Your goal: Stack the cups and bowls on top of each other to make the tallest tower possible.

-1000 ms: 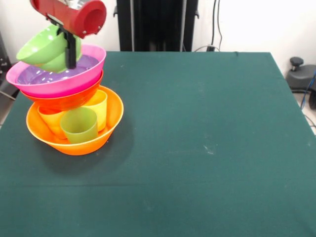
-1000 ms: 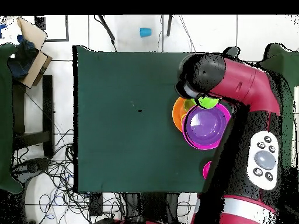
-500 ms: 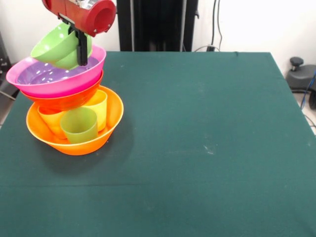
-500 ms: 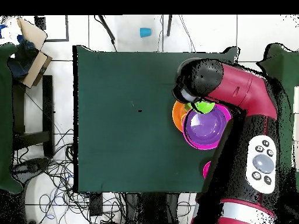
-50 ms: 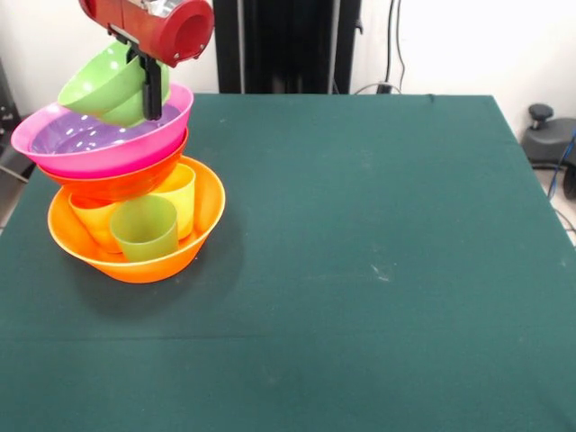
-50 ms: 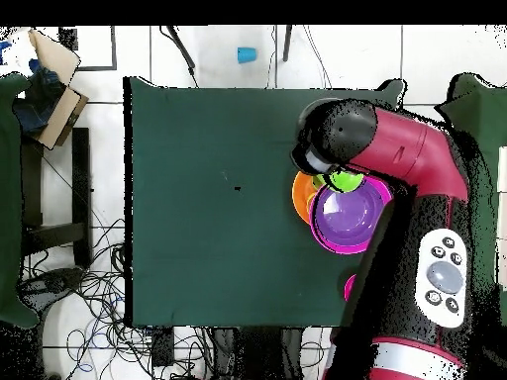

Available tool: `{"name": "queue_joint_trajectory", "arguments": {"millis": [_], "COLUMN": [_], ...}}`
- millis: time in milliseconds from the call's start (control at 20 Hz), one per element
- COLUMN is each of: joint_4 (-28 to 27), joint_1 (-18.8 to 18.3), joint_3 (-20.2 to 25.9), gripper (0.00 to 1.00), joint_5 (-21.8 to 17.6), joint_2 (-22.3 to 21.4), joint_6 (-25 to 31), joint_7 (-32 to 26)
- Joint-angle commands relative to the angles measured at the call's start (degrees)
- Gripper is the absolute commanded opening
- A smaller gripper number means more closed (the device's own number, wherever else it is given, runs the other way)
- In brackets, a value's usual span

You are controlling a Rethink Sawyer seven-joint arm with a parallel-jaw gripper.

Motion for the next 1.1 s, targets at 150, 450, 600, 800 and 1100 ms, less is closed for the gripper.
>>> {"name": "queue_joint_trajectory", "arguments": {"millis": [150, 450, 600, 800, 1100], "joint_4": [6.0, 8.7, 9.6, 10.8, 10.9], "joint_1": [2.6, 3.4, 3.4, 3.1, 3.4], "joint_3": [3.1, 1.6, 1.2, 0.7, -0.3], "gripper": [0.00, 0.00, 0.00, 0.00, 0.00], "joint_5": [-2.4, -2.2, -1.8, -1.9, -2.1], "joint_2": [1.0, 0.3, 0.2, -0.2, -0.8], "joint_6": [-5.1, -8.3, -9.4, -10.8, -9.2], "joint_7": [2.4, 4.5, 4.8, 4.6, 4.4]}}
